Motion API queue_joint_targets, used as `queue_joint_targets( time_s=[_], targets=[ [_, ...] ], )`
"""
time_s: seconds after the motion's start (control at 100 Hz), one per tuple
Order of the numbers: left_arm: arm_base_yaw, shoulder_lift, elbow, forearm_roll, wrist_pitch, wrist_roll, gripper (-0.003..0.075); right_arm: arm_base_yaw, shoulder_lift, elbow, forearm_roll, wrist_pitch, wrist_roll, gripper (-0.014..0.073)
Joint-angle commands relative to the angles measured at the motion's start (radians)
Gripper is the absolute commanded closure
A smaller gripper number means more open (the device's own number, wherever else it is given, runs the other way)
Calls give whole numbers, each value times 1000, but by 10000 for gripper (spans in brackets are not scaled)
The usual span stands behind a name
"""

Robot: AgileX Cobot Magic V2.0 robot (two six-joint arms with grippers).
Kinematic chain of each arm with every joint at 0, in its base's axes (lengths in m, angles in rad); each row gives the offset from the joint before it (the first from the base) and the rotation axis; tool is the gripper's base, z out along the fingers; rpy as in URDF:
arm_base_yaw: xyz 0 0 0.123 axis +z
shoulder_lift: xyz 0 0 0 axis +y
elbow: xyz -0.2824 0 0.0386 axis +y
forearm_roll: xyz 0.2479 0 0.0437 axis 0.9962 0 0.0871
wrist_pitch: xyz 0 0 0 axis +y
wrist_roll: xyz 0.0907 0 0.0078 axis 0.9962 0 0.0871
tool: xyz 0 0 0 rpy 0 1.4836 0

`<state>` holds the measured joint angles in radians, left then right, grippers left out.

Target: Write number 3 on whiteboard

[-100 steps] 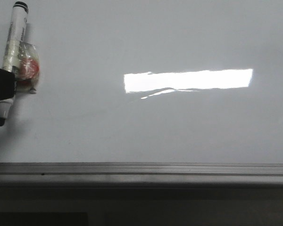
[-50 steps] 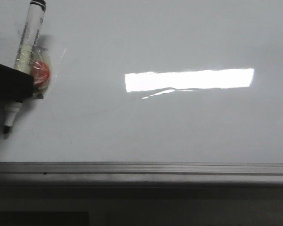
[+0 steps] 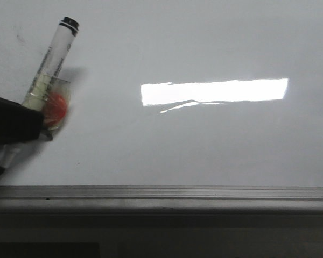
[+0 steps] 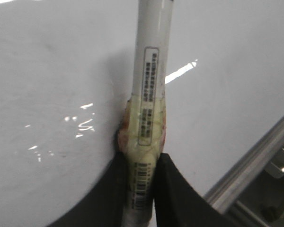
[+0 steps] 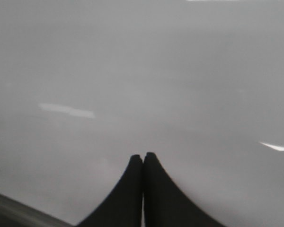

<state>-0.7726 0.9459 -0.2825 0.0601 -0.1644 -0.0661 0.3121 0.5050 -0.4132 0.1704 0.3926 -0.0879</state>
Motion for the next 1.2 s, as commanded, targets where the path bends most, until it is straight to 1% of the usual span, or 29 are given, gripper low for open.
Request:
queue_joint_targets(
  time_s=[0.0, 0.15, 0.22, 0.29, 0.34, 0.39, 0.41, 0.45, 0.55, 0.67, 0.87, 0.92, 0.96, 0.99, 1.04, 1.09, 1.19],
  targets=[
    [-24, -11, -22, 80, -73, -8, 741, 116, 102, -80, 13, -97, -29, 658],
    [-34, -11, -22, 244, -121, -8, 741, 347, 271, -160, -3, -152, -29, 654],
    [-34, -11, -22, 326, -123, 1, 741, 447, 347, -207, -10, -138, -29, 595],
    [-34, -11, -22, 397, -125, 1, 741, 531, 414, -252, -10, -122, -29, 455],
    [-34, -11, -22, 436, -134, 1, 741, 578, 454, -280, -10, -116, -29, 311],
    [-34, -11, -22, 478, -146, 1, 741, 611, 487, -303, -10, -118, -29, 207],
    [-34, -11, -22, 496, -150, 1, 741, 624, 504, -313, -10, -118, -29, 176],
    [-34, -11, -22, 529, -160, 1, 741, 638, 522, -330, -10, -127, -29, 153],
    [-34, -11, -22, 579, -185, 1, 741, 669, 566, -365, -10, -153, -29, 186],
    [-34, -11, -22, 580, -190, 1, 741, 701, 613, -409, -10, -159, -29, 230],
    [-34, -11, -22, 583, -206, 1, 741, 704, 672, -451, -10, -155, -29, 272],
    [-34, -11, -22, 583, -211, 1, 741, 704, 678, -455, -10, -152, -29, 314],
    [-34, -11, -22, 583, -214, 1, 741, 704, 681, -457, -10, -152, -29, 379],
    [-34, -11, -22, 583, -217, 1, 741, 704, 681, -456, -10, -154, -29, 435],
    [-34, -11, -22, 598, -217, 1, 741, 704, 681, -456, -10, -156, -29, 566],
    [-34, -9, -22, 623, -215, 1, 740, 704, 681, -456, -10, -161, -29, 667],
    [-34, -9, -22, 633, -215, 1, 739, 704, 681, -456, -10, -159, -29, 661]
  ],
)
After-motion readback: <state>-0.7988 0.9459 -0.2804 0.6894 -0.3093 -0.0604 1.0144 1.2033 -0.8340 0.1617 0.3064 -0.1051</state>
